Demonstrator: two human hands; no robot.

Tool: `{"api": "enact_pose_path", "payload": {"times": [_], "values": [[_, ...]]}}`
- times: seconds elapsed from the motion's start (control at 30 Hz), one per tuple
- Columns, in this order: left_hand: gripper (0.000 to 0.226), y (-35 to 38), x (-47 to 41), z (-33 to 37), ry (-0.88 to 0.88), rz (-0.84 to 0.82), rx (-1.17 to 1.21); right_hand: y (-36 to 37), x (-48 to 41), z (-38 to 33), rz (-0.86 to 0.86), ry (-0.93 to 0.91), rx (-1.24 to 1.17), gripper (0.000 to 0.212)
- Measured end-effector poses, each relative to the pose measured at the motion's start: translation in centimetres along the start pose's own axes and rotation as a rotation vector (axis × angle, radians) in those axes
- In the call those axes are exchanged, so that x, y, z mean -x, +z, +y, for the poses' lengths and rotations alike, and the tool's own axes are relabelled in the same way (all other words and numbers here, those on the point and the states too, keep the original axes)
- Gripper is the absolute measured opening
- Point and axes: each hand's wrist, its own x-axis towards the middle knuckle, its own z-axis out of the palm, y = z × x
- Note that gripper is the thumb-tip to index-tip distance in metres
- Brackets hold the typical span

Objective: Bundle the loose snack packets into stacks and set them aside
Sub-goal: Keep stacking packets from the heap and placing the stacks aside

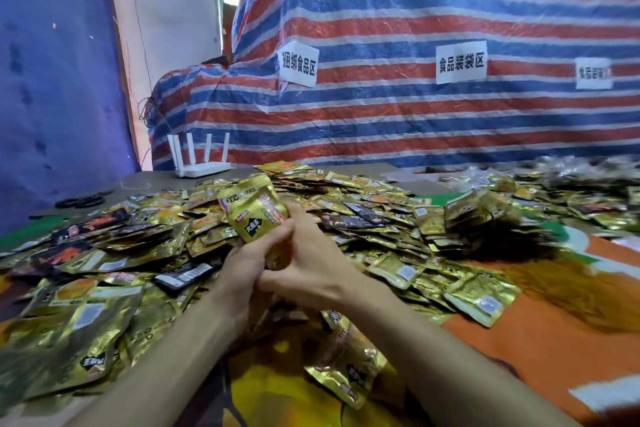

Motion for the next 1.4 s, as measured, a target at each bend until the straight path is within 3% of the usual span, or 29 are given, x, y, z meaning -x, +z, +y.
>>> {"api": "enact_pose_path", "payload": {"times": [0.17, 0.3, 0.43, 0.6, 0.7, 0.77, 0.87, 0.93, 1.0, 1.07, 1.1, 1.2, 1.3, 1.4], "values": [[0.035, 0.1, 0.1, -0.1, 0.033, -0.041, 0.072, -3.0, -0.4, 0.7, 0.061, 0.158, 0.225, 0.092], [0.033, -0.2, 0.3, 0.3, 0.053, -0.01, 0.074, -7.7, -1.0, 4.0, 0.072, 0.376, 0.43, 0.089], [0.036, 0.1, 0.7, 0.5, 0.073, -0.012, 0.034, -11.8, -1.7, 7.8, 0.201, 0.59, 0.629, 0.088], [0.036, 0.0, 0.7, 0.7, 0.091, -0.007, 0.007, -14.8, -2.5, 11.1, 0.31, 0.646, 0.856, 0.073], [0.027, -0.2, 0.7, 1.0, 0.096, 0.013, 0.018, -15.1, -2.7, 12.4, 0.263, 0.662, 0.985, 0.061], [0.02, -0.3, 0.8, 1.0, 0.092, 0.02, 0.021, -14.8, -2.3, 13.4, 0.124, 0.721, 1.099, 0.058], [0.018, -0.1, 0.8, 0.9, 0.11, 0.012, -0.044, -14.1, -1.7, 13.8, 0.045, 0.746, 1.095, 0.054], [0.015, 0.1, 0.6, 0.7, 0.169, 0.003, -0.17, -13.6, -1.6, 12.6, 0.063, 0.67, 1.121, 0.047], [0.01, -0.2, 0.5, 0.3, 0.294, 0.007, -0.464, -13.0, -1.5, 10.9, 0.122, 0.511, 1.087, 0.052], [0.003, -0.6, 0.5, -0.1, 0.433, -0.019, -0.861, -12.8, -1.1, 8.6, 0.082, 0.334, 0.859, 0.058], [0.004, -0.8, 0.6, -0.1, 0.456, -0.025, -1.012, -12.7, -0.7, 7.5, -0.028, 0.296, 0.71, 0.059], [0.015, -1.1, 1.0, 0.7, 0.315, 0.021, -1.338, -12.3, 0.9, 4.5, -0.455, 0.299, 0.455, 0.083], [0.044, -0.8, 1.6, 1.6, 0.103, 0.175, -1.82, -11.0, 2.2, 3.6, -0.627, 0.36, 0.466, 0.113], [0.077, -0.2, 2.2, 1.4, -0.158, 0.254, -1.977, -9.1, 2.8, 3.5, -0.724, 0.404, 0.515, 0.129]]}}
